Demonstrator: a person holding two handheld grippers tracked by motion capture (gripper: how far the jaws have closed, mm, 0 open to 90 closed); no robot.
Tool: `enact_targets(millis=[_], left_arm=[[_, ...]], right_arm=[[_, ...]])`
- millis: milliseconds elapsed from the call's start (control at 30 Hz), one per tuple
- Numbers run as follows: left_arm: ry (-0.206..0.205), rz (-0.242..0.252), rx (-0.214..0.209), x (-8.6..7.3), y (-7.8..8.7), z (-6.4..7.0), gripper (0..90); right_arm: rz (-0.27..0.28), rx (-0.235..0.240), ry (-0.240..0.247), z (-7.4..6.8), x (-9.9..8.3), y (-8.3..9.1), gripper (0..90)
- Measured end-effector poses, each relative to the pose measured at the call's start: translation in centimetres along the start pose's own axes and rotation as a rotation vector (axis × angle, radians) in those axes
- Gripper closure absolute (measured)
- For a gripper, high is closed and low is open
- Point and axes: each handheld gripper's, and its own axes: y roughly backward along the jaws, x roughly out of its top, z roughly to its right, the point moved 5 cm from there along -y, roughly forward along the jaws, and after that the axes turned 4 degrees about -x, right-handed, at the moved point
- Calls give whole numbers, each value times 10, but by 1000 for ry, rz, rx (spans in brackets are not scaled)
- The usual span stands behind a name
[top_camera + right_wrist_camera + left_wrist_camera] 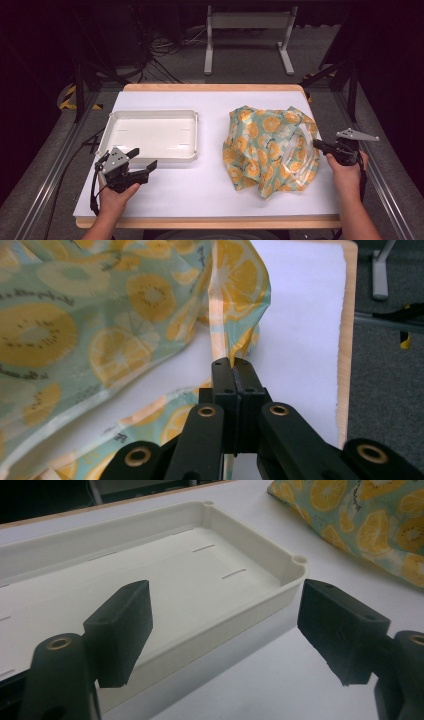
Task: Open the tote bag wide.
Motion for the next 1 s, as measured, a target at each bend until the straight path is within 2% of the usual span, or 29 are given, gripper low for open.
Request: enact_targets(millis=[133,467,700,1000], left_arm=[[-1,-3,-2,0,0,1,226],[1,0,-2,1,0,2,226],[1,0,-3,1,0,2,227],[0,-4,-7,1,-1,4,227]], right_arm=[[27,7,11,-4,7,7,900],[136,53,63,-28,45,36,900],[207,110,74,-42,63,47,900],[267,184,144,-71,89,57,900]])
